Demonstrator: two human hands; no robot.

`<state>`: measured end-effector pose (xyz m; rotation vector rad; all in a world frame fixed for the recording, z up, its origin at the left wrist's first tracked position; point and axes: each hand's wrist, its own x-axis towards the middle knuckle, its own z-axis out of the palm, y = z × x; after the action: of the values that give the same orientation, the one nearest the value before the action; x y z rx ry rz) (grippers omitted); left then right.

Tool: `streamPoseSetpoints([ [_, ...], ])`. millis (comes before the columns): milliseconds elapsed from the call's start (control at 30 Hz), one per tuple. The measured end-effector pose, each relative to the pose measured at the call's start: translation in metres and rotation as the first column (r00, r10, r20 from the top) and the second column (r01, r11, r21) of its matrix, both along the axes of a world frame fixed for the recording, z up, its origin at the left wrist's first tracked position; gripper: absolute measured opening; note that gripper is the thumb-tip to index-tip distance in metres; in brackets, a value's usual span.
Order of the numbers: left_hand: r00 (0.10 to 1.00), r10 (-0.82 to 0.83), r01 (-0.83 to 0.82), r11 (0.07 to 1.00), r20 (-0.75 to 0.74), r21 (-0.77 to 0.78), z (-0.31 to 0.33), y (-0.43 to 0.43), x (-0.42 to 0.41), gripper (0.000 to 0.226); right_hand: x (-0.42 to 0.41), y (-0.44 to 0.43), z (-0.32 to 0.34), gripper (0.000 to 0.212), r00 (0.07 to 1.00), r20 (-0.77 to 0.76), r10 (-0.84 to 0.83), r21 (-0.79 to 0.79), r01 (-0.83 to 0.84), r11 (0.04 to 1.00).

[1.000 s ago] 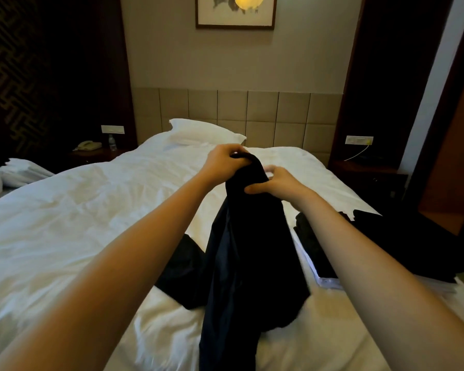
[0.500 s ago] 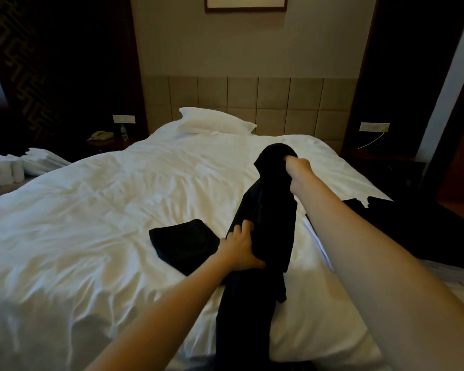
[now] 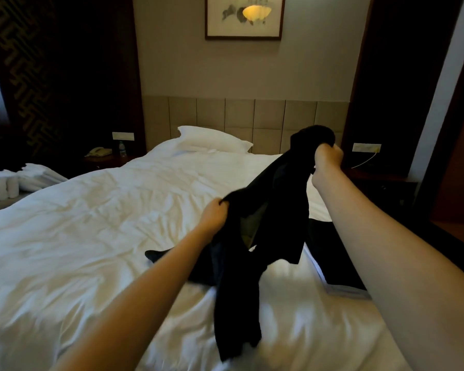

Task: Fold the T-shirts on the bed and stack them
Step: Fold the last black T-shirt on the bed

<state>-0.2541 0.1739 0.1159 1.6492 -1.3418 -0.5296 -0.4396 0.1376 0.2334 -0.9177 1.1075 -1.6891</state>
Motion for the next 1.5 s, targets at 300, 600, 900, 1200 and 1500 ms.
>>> streamPoseSetpoints([
  [300,0.984,-0.089,0.023,0.922,-0.156,-0.385,0.136,0.010,0.013,0.030,0.006,0.014,0.033,0.036,0.978,-0.026,-0.208,-0.344,0.187,0.920],
  [600,0.920,-0.231,-0.020,0.780,-0.318,-0.626,0.201,0.056,-0.002,0.021,0.003,0.061,0.087,0.023,0.787,0.107,-0.608,-0.560,0.553,0.617],
  [900,0.939,-0.021,-0.111,0.926,-0.344,-0.360,0.149,0.040,0.010,0.027,0.014,0.051,0.028,0.031,0.732,-0.311,-0.607,-0.476,0.433,0.766],
  [1200,0.996,0.009,-0.008,1.000,-0.091,0.008,0.063,-0.012,0.051,0.029,0.019,-0.012,-0.058,0.026,0.868,-0.408,-0.282,-0.059,0.283,0.957],
  [1500,0.666,-0.350,0.051,0.902,0.659,0.429,0.006,-0.054,0.099,0.082,0.018,-0.101,-0.119,0.029,0.733,-0.668,0.129,0.368,0.174,0.914],
])
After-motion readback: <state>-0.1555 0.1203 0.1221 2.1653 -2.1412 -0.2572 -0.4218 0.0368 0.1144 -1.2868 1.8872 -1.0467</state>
